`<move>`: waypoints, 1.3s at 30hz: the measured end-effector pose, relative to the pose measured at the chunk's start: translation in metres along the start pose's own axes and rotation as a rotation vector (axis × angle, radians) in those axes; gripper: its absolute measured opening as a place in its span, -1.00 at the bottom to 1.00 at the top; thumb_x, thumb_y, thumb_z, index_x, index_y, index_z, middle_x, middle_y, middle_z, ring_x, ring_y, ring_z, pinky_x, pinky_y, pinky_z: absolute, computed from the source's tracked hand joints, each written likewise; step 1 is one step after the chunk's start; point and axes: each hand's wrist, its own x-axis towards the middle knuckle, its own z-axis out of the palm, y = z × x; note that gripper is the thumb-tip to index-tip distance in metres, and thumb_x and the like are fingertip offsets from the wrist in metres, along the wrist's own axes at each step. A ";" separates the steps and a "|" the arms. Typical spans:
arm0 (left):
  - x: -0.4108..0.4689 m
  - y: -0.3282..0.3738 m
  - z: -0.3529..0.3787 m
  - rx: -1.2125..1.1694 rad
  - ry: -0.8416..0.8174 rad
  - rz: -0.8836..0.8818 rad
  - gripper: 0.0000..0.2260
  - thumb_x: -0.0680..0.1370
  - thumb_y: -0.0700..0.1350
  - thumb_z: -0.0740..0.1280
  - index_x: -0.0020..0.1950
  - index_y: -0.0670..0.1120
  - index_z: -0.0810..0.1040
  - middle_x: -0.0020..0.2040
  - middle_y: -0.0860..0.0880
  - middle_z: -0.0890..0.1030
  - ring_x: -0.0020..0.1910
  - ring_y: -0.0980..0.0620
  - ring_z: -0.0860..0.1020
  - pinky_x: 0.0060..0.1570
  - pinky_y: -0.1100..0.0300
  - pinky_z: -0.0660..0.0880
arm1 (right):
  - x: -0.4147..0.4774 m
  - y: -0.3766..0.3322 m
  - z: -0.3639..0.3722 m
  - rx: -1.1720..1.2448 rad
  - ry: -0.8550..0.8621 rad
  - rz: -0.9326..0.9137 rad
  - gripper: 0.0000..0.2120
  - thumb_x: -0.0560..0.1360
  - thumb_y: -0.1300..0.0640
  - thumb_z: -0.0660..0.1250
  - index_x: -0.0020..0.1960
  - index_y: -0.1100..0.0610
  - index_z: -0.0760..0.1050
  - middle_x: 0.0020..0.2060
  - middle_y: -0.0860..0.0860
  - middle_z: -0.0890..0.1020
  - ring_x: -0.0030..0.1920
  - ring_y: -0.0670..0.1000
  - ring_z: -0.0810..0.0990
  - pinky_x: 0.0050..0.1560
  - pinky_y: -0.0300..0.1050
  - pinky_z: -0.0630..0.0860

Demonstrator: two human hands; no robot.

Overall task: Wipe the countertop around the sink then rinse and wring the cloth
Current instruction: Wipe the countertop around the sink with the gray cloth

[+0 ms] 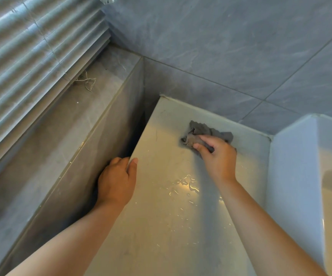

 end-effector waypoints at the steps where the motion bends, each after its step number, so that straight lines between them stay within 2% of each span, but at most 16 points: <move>1: 0.000 0.000 0.000 0.004 -0.003 -0.001 -0.66 0.62 0.03 0.11 -0.05 -0.15 0.58 -0.07 -0.15 0.56 -0.11 -0.16 0.54 -0.18 0.15 0.31 | -0.010 -0.003 0.000 0.000 -0.010 -0.011 -0.76 0.39 0.12 0.48 0.06 0.04 0.66 -0.05 -0.09 0.70 -0.07 -0.15 0.61 -0.07 -0.59 0.31; 6: -0.001 0.002 -0.003 0.007 -0.006 -0.001 -0.66 0.62 0.02 0.11 -0.03 -0.16 0.58 -0.05 -0.16 0.56 -0.10 -0.18 0.54 -0.17 0.13 0.34 | -0.037 -0.015 -0.012 0.120 -0.068 0.102 -0.75 0.38 0.16 0.49 0.06 0.06 0.66 -0.11 -0.12 0.69 -0.15 -0.36 0.55 -0.04 -0.51 0.39; 9: 0.000 0.003 -0.003 0.006 -0.002 -0.006 -0.66 0.62 0.02 0.11 -0.05 -0.17 0.58 -0.06 -0.16 0.55 -0.11 -0.18 0.54 -0.18 0.15 0.31 | -0.017 -0.021 -0.034 0.239 0.012 0.128 -0.75 0.38 0.20 0.49 0.06 0.12 0.67 -0.08 -0.07 0.70 -0.12 -0.23 0.63 0.03 -0.33 0.51; 13: 0.000 0.002 -0.002 0.019 0.004 -0.005 -0.66 0.62 0.02 0.12 -0.06 -0.18 0.58 -0.07 -0.18 0.56 -0.12 -0.20 0.54 -0.18 0.10 0.35 | 0.026 -0.019 -0.060 0.127 0.114 0.056 -0.74 0.40 0.19 0.48 0.09 0.16 0.64 -0.08 -0.08 0.64 -0.12 -0.18 0.59 -0.11 -0.55 0.38; 15: -0.001 0.002 -0.001 0.021 0.007 -0.004 -0.67 0.62 0.01 0.13 -0.07 -0.17 0.58 -0.08 -0.18 0.56 -0.12 -0.19 0.54 -0.19 0.11 0.34 | 0.044 -0.002 -0.064 0.038 0.132 0.036 -0.73 0.42 0.16 0.46 0.11 0.18 0.63 0.00 0.00 0.65 0.00 -0.06 0.60 -0.06 -0.51 0.34; 17: -0.001 0.002 -0.001 0.021 0.016 -0.001 -0.68 0.62 0.00 0.14 -0.10 -0.18 0.57 -0.10 -0.18 0.56 -0.13 -0.19 0.54 -0.21 0.15 0.28 | 0.050 0.018 -0.061 -0.053 0.081 0.051 -0.71 0.44 0.15 0.44 0.15 0.18 0.61 0.12 0.08 0.62 0.14 0.04 0.56 0.01 -0.46 0.29; 19: -0.001 0.002 -0.002 0.023 0.018 -0.001 -0.68 0.62 0.00 0.14 -0.10 -0.18 0.57 -0.10 -0.17 0.56 -0.13 -0.19 0.54 -0.20 0.17 0.26 | 0.047 0.035 -0.055 -0.110 0.034 0.049 -0.67 0.44 0.17 0.44 0.19 0.19 0.59 0.14 0.10 0.62 0.15 0.07 0.55 0.05 -0.39 0.29; 23: -0.001 0.002 -0.002 0.025 0.021 0.004 -0.68 0.62 0.00 0.13 -0.10 -0.16 0.57 -0.11 -0.16 0.56 -0.12 -0.17 0.53 -0.19 0.17 0.26 | 0.039 0.053 -0.044 -0.118 0.085 0.044 -0.68 0.43 0.10 0.45 0.16 0.14 0.61 0.16 0.07 0.62 0.19 0.08 0.55 0.26 -0.09 0.42; 25: -0.002 0.003 -0.002 0.020 0.022 0.006 -0.67 0.62 0.00 0.13 -0.10 -0.17 0.57 -0.11 -0.16 0.56 -0.13 -0.17 0.53 -0.20 0.17 0.26 | 0.036 0.054 -0.042 -0.116 0.104 0.059 -0.70 0.43 0.09 0.45 0.15 0.12 0.62 0.15 0.05 0.63 0.18 0.08 0.56 0.26 -0.03 0.44; 30: -0.002 0.003 -0.003 0.026 0.015 0.004 -0.67 0.62 0.02 0.11 -0.10 -0.15 0.56 -0.10 -0.15 0.56 -0.13 -0.17 0.53 -0.20 0.17 0.26 | 0.007 0.043 -0.036 -0.065 0.130 0.064 -0.75 0.40 0.14 0.47 0.08 0.10 0.65 0.04 -0.01 0.65 0.05 0.01 0.59 0.08 -0.19 0.46; 35: -0.002 0.005 -0.004 0.027 0.016 0.002 -0.66 0.63 0.01 0.11 -0.08 -0.15 0.57 -0.09 -0.15 0.56 -0.13 -0.16 0.53 -0.19 0.17 0.26 | -0.036 0.023 -0.024 -0.068 0.123 0.051 -0.74 0.40 0.20 0.46 0.08 0.07 0.64 -0.04 -0.03 0.61 -0.03 -0.01 0.56 0.02 -0.20 0.44; 39: -0.002 0.005 -0.004 0.019 0.015 0.009 -0.66 0.63 0.01 0.11 -0.10 -0.16 0.56 -0.10 -0.14 0.56 -0.13 -0.14 0.53 -0.20 0.17 0.26 | -0.055 0.007 -0.027 0.063 0.058 0.063 -0.74 0.41 0.24 0.46 0.08 0.06 0.64 -0.07 -0.08 0.60 -0.09 -0.19 0.56 -0.02 -0.51 0.37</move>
